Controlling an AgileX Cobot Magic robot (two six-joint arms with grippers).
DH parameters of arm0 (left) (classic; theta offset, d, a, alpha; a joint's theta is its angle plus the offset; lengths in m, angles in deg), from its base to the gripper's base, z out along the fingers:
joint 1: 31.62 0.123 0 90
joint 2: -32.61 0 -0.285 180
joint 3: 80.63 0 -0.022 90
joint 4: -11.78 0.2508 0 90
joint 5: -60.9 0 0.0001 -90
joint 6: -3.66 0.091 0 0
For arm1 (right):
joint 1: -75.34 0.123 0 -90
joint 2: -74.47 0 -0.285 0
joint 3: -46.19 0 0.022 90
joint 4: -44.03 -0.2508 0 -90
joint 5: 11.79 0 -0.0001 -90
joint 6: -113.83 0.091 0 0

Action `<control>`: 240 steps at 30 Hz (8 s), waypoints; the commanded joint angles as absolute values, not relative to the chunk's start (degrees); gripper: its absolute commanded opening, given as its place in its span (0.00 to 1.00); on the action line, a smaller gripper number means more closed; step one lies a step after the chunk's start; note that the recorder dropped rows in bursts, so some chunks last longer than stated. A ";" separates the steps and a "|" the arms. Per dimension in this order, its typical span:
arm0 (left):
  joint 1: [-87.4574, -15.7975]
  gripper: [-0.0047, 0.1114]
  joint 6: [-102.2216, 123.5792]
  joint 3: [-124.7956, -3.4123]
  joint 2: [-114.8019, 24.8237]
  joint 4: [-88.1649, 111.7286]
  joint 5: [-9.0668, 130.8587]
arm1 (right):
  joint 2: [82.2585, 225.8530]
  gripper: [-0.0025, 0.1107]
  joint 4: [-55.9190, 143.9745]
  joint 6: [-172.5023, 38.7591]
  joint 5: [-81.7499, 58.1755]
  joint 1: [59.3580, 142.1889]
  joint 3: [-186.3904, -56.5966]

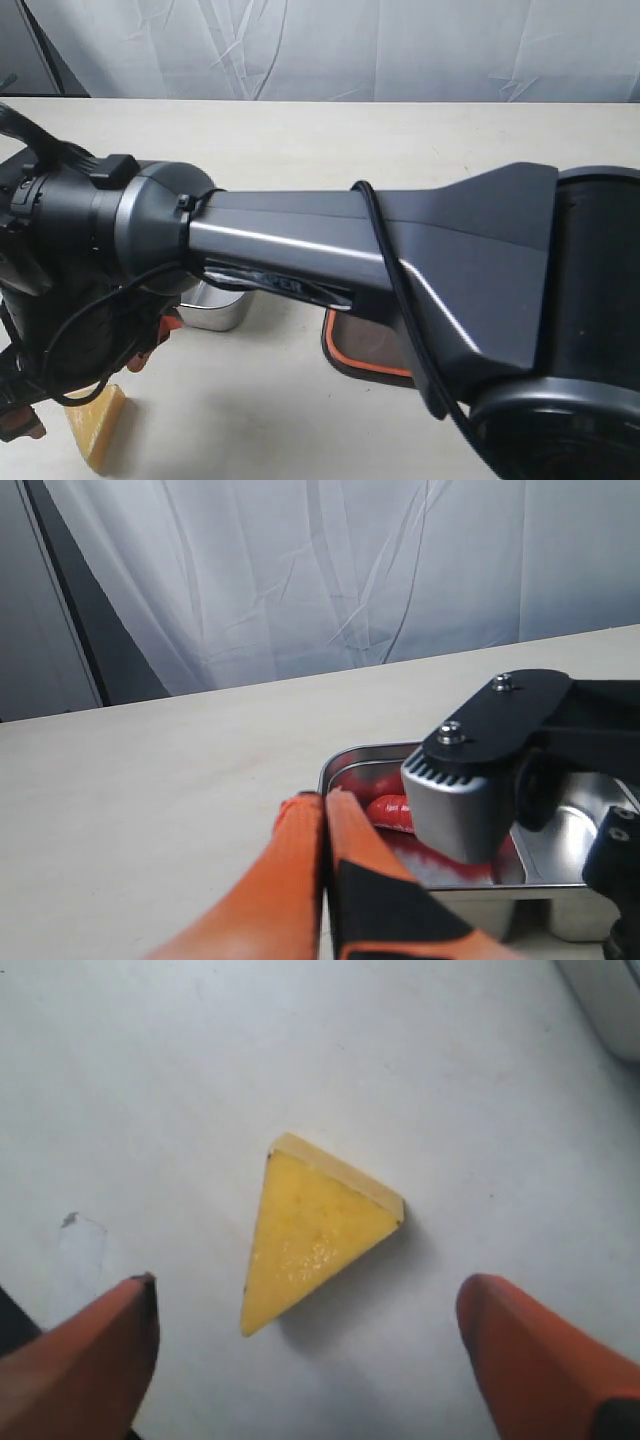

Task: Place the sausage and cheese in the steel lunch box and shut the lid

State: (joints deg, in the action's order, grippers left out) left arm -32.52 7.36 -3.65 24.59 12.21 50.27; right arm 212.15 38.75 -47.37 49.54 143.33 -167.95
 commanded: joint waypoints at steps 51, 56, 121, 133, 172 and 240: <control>-32.86 0.04 7.15 -3.41 24.82 12.13 50.62 | 219.19 0.02 38.94 -32.59 49.46 143.30 -167.68; -32.86 0.04 7.15 -3.41 24.82 12.13 50.62 | 215.94 0.03 43.09 -32.59 50.51 143.30 -167.68; -32.86 0.04 7.15 -3.41 24.82 12.13 50.62 | 206.47 0.58 53.59 -53.99 58.18 122.49 -167.68; -32.86 0.04 7.15 -3.41 24.82 12.13 50.62 | 198.61 0.57 48.74 -54.68 58.18 109.34 -162.30; -32.86 0.04 7.15 -3.41 24.82 12.13 50.62 | 192.10 0.57 40.71 -55.41 29.32 93.10 -120.67; -32.86 0.43 10.63 -9.71 18.06 -58.21 36.80 | 176.78 0.01 28.95 -77.07 22.70 108.24 -123.03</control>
